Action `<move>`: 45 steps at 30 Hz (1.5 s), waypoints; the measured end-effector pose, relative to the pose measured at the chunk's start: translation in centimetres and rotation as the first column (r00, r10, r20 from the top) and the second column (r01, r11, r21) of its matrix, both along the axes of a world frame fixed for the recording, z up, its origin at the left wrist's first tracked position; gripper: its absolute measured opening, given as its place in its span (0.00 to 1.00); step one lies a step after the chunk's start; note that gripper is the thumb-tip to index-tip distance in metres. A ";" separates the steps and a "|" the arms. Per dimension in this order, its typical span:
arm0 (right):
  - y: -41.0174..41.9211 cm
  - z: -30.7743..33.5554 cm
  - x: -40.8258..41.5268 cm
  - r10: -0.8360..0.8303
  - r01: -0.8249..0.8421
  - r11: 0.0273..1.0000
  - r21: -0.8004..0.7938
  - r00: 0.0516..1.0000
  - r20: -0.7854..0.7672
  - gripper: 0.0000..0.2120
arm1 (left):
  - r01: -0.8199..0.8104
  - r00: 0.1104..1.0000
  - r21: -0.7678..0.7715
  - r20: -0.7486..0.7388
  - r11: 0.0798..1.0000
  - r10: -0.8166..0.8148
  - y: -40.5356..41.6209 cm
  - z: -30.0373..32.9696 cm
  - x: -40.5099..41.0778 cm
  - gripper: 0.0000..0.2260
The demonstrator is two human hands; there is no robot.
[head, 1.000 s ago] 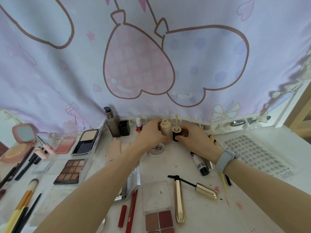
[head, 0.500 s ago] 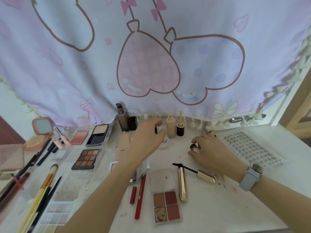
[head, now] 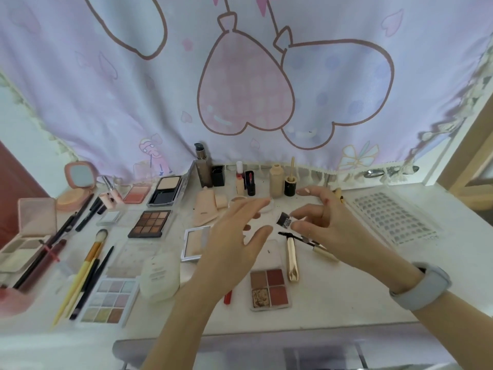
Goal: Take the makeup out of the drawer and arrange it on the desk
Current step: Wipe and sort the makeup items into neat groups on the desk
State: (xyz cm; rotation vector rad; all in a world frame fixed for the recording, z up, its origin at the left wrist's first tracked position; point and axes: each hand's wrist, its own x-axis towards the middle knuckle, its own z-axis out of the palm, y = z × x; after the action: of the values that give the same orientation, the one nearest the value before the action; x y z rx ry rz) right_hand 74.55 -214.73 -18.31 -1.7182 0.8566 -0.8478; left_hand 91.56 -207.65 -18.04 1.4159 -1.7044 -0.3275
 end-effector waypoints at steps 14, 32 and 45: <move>6.4 -1.7 2.8 -0.110 0.092 0.989 0.120 0.982 0.155 0.09 | -0.136 0.981 -0.087 -0.149 0.987 0.122 5.9 -3.9 0.5 0.08; 7.8 -2.4 4.9 -0.089 0.104 0.992 -0.068 0.976 0.201 0.07 | -0.405 0.915 -0.156 -0.064 0.901 0.399 5.5 -5.1 0.0 0.16; 6.0 -2.9 4.6 -0.080 0.091 0.994 -0.065 0.984 0.157 0.11 | -0.161 0.987 -0.176 -0.054 0.971 0.154 5.2 -4.2 1.0 0.07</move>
State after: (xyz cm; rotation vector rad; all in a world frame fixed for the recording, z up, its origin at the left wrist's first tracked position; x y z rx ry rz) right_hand 79.17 -208.73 -21.16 -1.6631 0.8082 -1.0664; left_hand 92.59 -202.40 -22.27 1.3910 -1.5373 -0.1092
